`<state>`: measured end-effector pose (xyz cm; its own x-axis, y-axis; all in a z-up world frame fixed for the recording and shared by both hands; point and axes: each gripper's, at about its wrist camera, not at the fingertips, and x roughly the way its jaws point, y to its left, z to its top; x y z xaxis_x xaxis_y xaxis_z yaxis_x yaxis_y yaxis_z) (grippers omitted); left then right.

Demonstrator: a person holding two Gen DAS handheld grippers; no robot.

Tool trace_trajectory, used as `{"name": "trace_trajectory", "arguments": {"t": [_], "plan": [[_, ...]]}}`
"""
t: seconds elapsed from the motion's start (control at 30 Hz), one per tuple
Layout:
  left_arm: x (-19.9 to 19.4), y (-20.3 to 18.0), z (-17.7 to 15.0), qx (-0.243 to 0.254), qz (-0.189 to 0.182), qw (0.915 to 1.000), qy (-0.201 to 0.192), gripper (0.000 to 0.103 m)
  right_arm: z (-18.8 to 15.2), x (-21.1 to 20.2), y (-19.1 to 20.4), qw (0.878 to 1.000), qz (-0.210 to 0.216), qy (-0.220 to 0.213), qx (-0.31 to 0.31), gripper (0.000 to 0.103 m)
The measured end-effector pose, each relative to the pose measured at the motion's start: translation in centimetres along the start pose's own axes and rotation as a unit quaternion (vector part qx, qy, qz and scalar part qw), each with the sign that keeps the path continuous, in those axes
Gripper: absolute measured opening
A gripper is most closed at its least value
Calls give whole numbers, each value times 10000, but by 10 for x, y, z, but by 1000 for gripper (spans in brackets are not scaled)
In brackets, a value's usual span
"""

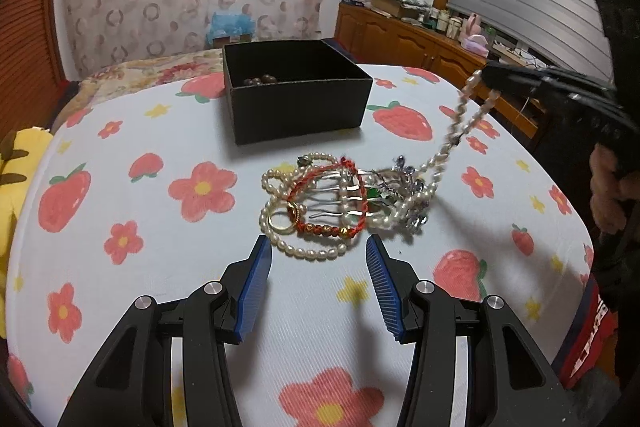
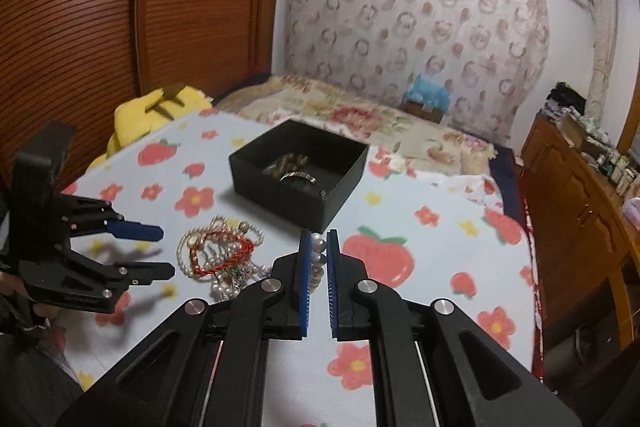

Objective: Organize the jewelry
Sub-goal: 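Lift the pearl necklace with the right tool while the left tool grasps the red bead bracelet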

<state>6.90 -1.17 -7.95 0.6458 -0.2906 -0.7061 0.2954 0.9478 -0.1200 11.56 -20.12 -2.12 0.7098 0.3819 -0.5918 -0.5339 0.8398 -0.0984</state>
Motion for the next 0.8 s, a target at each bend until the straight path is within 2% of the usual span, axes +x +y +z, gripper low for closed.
{"name": "trace_trajectory", "arguments": {"t": [0.23,0.33,0.4,0.5,0.73,0.8], "plan": [[14,4,20,66,-49,10000,35,47,2,-12,-15,9995,-243,-136,112,8],[24,6,28,81,-110,9998,119,37,0,-13,-18,9994,-301,-129,114,8],[31,10,32,54,-157,9997,204,26,-2,-12,-19,9994,-309,-120,127,8],[41,11,38,67,-244,9993,292,24,-3,-9,-18,9995,-275,-90,126,8],[59,9,48,301,-165,9983,476,21,-5,-4,-15,9997,-219,-60,121,8],[61,9,49,334,-196,9979,525,14,-5,-3,-14,9997,-205,-60,123,8]]}}
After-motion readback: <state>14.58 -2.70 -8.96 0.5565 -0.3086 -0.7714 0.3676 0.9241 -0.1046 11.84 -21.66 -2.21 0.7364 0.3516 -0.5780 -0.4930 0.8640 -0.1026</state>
